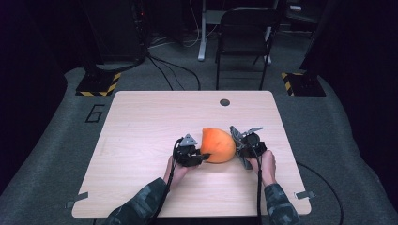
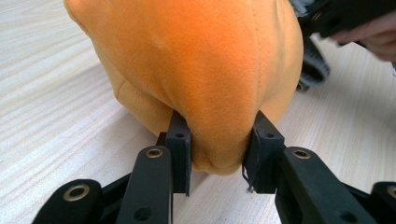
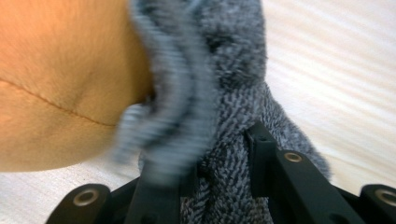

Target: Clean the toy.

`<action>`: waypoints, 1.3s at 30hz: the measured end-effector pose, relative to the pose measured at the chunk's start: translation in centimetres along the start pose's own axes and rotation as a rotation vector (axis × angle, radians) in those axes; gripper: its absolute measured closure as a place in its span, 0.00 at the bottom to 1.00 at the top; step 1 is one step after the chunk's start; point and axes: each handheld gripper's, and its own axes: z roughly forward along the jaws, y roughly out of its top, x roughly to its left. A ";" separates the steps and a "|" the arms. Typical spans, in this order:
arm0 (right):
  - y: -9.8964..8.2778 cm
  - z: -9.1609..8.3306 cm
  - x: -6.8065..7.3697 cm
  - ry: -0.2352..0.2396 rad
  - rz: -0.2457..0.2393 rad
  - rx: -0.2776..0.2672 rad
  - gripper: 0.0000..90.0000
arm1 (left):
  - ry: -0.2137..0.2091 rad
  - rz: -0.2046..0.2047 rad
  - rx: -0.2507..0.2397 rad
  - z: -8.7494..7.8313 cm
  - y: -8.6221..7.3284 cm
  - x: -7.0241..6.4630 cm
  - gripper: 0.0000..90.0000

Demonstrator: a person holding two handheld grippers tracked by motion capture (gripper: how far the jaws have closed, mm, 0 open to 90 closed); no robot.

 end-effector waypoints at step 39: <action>1.9 -2.8 3.7 0.083 -0.105 -0.169 0.80 | 0.102 0.481 -0.027 -0.6 -0.3 0.2 0.19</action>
